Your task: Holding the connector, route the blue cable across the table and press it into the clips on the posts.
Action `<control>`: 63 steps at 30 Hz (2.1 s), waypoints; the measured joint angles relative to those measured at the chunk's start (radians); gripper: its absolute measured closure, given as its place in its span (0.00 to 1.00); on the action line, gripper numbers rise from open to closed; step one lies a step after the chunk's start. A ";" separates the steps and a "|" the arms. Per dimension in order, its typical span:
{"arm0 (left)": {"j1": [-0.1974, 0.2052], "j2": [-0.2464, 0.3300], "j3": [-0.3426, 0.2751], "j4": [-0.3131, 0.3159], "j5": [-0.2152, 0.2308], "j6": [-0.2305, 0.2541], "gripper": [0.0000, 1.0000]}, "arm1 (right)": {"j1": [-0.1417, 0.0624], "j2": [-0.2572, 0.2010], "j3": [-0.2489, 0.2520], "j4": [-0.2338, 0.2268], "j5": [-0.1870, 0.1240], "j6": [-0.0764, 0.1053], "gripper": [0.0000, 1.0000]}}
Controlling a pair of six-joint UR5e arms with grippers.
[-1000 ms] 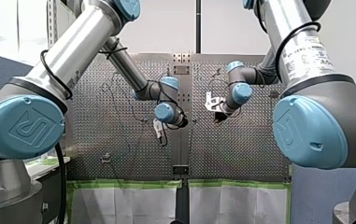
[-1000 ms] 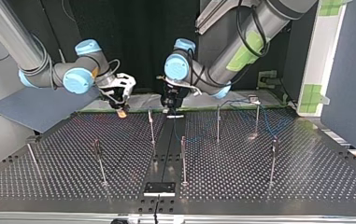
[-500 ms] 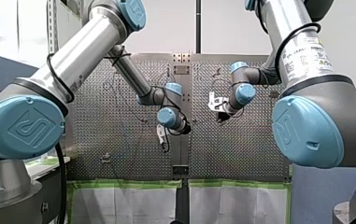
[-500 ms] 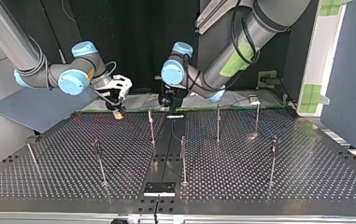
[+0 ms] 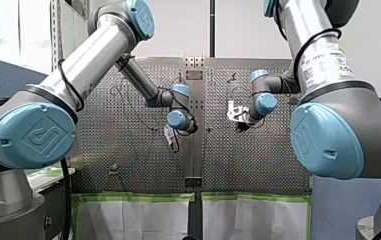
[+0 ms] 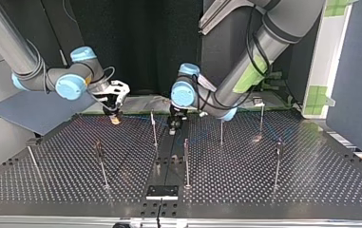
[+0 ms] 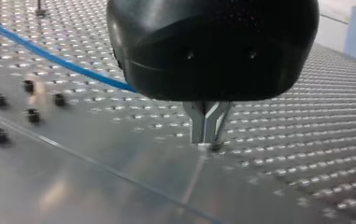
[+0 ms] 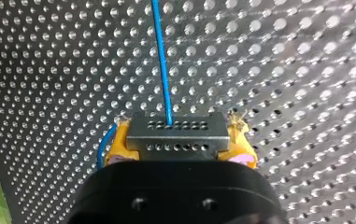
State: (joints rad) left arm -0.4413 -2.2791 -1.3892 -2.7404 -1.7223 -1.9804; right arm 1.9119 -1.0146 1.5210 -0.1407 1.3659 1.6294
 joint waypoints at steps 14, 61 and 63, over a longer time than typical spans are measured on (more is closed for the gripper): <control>-0.009 0.001 0.013 -0.053 0.007 0.043 0.48 | -0.018 0.019 -0.039 0.000 -0.006 0.000 1.00; -0.300 0.107 -0.048 -0.148 -0.235 0.122 0.00 | -0.098 0.019 -0.043 0.007 -0.031 -0.001 1.00; -0.311 0.091 -0.034 -0.158 -0.243 0.120 0.00 | -0.101 0.019 -0.043 0.007 -0.031 -0.001 1.00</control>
State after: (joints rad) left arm -0.7519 -2.1877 -1.4232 -2.8985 -1.9656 -1.8604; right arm 1.8112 -0.9960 1.4782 -0.1335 1.3349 1.6284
